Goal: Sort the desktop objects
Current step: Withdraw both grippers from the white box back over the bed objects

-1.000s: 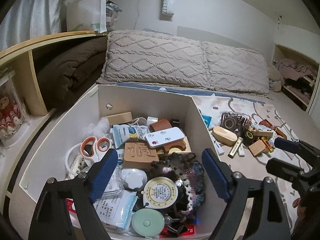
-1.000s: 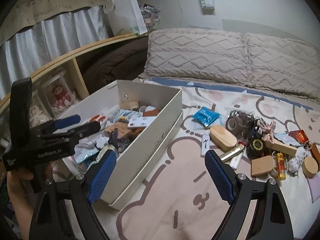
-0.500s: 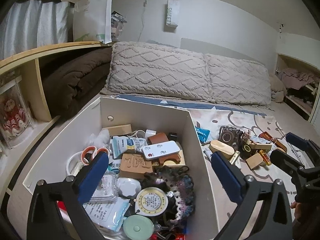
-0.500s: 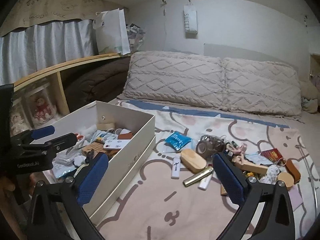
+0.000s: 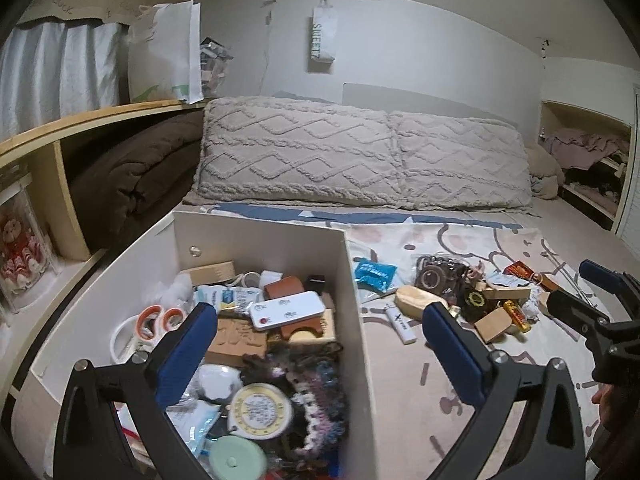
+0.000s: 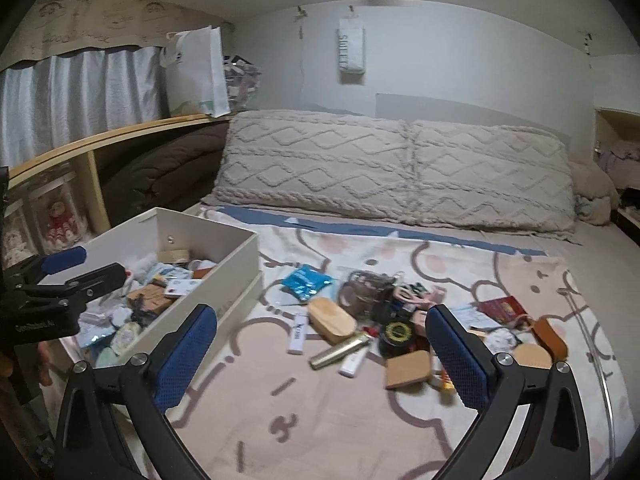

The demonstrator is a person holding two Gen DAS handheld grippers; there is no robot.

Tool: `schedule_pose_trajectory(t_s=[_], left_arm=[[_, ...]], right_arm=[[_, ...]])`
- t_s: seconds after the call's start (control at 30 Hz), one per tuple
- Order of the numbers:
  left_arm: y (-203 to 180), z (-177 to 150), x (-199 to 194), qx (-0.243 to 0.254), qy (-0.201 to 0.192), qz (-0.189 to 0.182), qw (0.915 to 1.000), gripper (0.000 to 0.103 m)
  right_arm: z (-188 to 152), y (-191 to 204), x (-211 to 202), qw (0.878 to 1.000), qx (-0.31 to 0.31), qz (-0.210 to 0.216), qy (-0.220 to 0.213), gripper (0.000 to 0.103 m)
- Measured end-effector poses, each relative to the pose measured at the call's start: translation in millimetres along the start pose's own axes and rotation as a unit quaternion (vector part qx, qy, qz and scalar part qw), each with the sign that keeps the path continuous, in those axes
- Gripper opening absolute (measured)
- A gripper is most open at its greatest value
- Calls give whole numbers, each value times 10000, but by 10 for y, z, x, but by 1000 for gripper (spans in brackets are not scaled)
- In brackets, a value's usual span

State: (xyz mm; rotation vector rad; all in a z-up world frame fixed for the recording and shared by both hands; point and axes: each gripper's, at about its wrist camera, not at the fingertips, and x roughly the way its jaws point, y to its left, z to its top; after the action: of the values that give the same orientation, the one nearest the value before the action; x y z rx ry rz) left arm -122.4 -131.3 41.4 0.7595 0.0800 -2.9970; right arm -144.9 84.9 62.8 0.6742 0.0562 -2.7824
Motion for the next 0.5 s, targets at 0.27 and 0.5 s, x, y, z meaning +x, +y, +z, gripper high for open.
schedule_pose_trajectory(t_s=[0.27, 0.5], left_arm=[[-322, -65, 134, 16, 146, -351, 9993, 103], [-604, -150, 211, 65, 224, -479, 9986, 103]], right_arm=[[-177, -411, -70, 9992, 209, -322, 79, 103], [-411, -697, -33, 9974, 357, -548, 289, 103]])
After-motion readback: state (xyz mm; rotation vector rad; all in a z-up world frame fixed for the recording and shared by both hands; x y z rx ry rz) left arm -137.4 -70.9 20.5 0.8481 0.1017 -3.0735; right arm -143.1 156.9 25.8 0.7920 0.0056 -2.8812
